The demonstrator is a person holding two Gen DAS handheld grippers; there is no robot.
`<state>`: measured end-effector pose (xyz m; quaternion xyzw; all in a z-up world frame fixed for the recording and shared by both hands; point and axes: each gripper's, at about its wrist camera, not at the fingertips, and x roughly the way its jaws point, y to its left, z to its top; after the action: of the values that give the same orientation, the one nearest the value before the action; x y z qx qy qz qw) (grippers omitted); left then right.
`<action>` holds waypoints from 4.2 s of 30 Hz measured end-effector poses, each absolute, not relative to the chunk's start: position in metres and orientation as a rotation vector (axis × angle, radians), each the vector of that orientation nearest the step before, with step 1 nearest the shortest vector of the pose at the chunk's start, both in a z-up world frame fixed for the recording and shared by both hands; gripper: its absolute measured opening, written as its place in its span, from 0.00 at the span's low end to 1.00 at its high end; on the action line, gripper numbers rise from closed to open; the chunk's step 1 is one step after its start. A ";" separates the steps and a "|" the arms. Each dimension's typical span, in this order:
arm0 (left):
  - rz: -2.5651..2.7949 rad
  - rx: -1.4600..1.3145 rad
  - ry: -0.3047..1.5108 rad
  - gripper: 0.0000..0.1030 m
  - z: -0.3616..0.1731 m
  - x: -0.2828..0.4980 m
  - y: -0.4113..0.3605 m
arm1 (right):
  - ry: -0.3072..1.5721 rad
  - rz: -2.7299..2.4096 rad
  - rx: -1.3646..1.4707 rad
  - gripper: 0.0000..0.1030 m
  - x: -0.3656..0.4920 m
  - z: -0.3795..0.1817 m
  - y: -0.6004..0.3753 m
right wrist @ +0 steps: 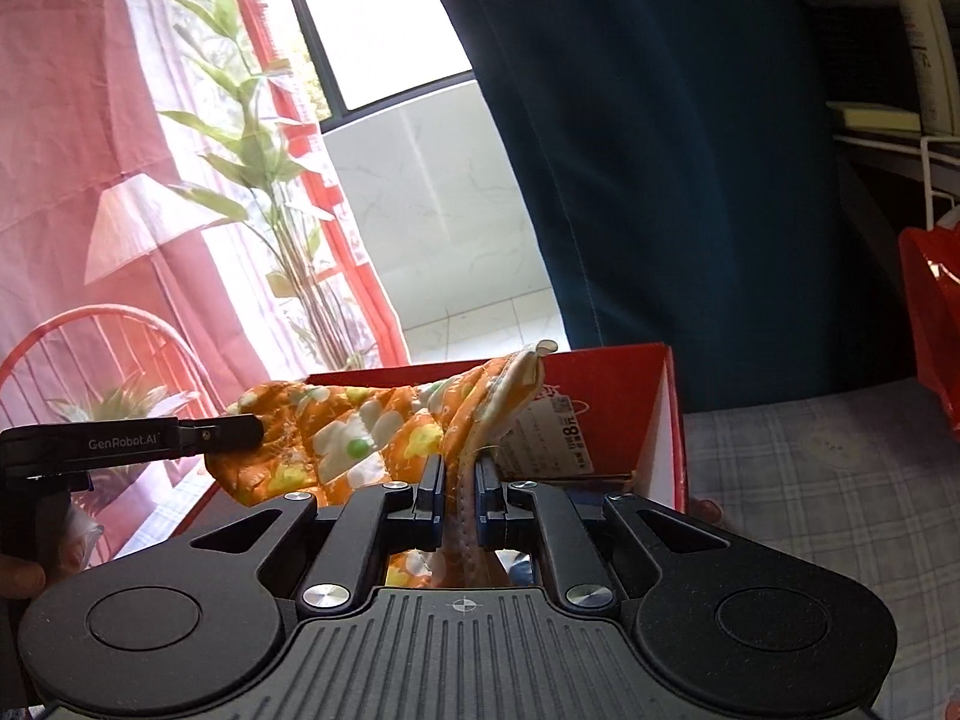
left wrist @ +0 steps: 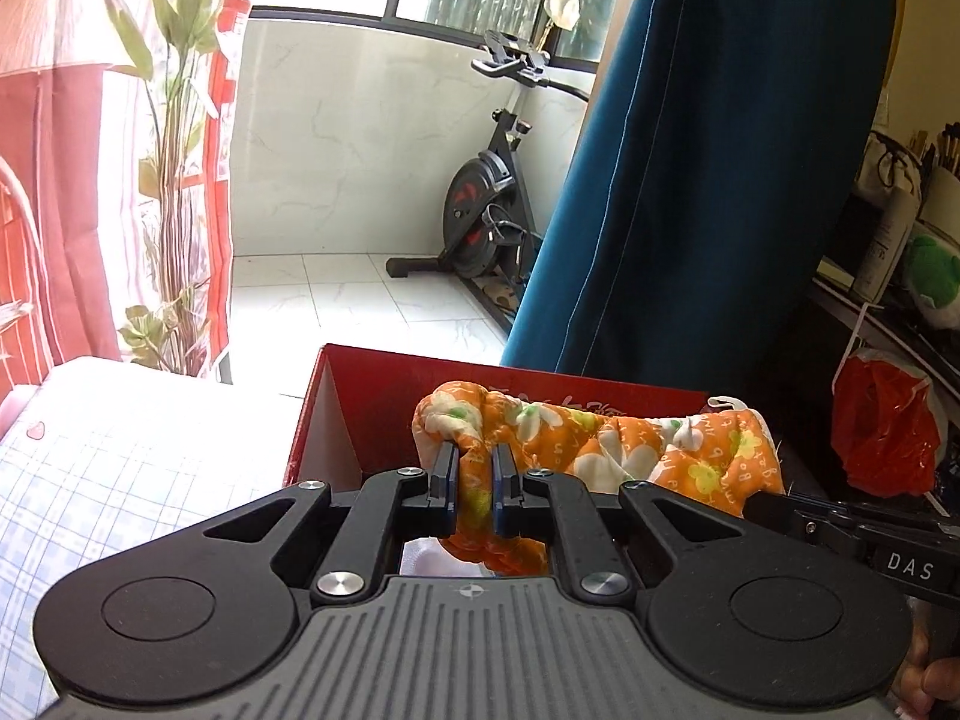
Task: Organize soft objects
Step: 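Lift the orange pillow over the red box rim and open both grippers inside, then move both grippers down to the panda-printed bread bag beside the box, then close the left gripper on the bread bag while the right gripper grasps it too, then lift the bread bag into the red box and open both grippers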
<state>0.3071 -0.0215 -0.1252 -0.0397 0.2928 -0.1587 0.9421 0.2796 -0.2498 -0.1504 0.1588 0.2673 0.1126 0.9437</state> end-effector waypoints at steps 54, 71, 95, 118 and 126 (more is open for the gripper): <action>-0.529 -0.021 0.751 0.60 -0.181 0.174 -0.075 | 0.699 0.314 -0.062 0.52 0.136 -0.206 -0.249; -0.650 -0.144 0.929 0.50 -0.240 0.195 -0.102 | 0.782 0.433 0.074 0.61 0.153 -0.247 -0.260; -0.674 -0.125 0.796 0.45 -0.187 0.164 -0.075 | 0.692 0.429 0.025 0.49 0.131 -0.203 -0.236; -0.533 -0.164 0.712 0.45 -0.106 0.248 0.015 | 0.608 0.548 0.060 0.47 0.252 -0.125 -0.153; -0.495 -0.135 0.783 0.45 -0.126 0.287 0.019 | 0.712 0.562 0.181 0.46 0.299 -0.152 -0.146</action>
<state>0.2870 0.0194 -0.1256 -0.0651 0.3774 -0.2388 0.8924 0.2988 -0.1465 -0.1524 0.0874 0.3436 0.2710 0.8949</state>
